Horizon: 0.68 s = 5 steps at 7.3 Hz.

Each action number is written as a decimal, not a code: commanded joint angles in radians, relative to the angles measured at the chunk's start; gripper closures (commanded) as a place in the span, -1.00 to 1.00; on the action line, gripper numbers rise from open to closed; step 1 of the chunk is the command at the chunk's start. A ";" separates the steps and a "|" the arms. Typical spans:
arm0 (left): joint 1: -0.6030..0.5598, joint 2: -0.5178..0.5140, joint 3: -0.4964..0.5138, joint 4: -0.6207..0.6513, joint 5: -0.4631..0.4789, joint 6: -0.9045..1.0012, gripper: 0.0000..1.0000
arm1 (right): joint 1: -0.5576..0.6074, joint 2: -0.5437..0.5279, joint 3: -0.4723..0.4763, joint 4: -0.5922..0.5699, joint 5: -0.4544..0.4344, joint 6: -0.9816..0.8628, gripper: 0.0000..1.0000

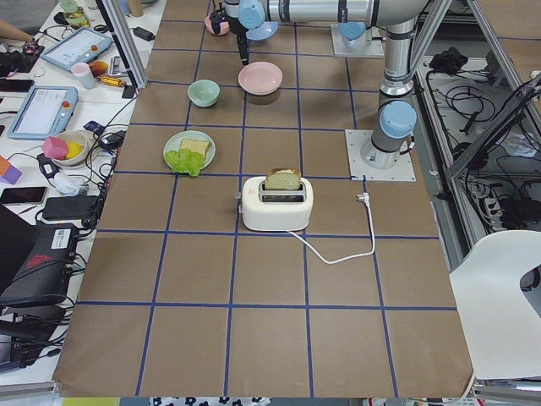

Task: Stack three plates with pink and blue
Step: 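Open the left gripper and draw the left arm back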

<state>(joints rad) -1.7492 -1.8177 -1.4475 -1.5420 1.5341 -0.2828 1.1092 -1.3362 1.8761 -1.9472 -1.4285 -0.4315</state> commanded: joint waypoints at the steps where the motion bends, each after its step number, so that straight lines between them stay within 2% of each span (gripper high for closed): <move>1: 0.062 0.142 -0.013 -0.125 0.004 0.117 -1.00 | 0.043 -0.001 -0.029 0.031 0.000 0.075 1.00; 3: 0.082 0.242 0.003 -0.110 0.012 0.149 -1.00 | 0.110 -0.017 -0.032 0.033 0.000 0.182 1.00; 5: 0.102 0.268 -0.095 -0.075 0.008 0.158 -1.00 | 0.190 -0.031 -0.032 0.033 0.000 0.305 1.00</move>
<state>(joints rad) -1.6562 -1.5762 -1.4883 -1.6346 1.5415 -0.1311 1.2504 -1.3586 1.8450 -1.9154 -1.4281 -0.2049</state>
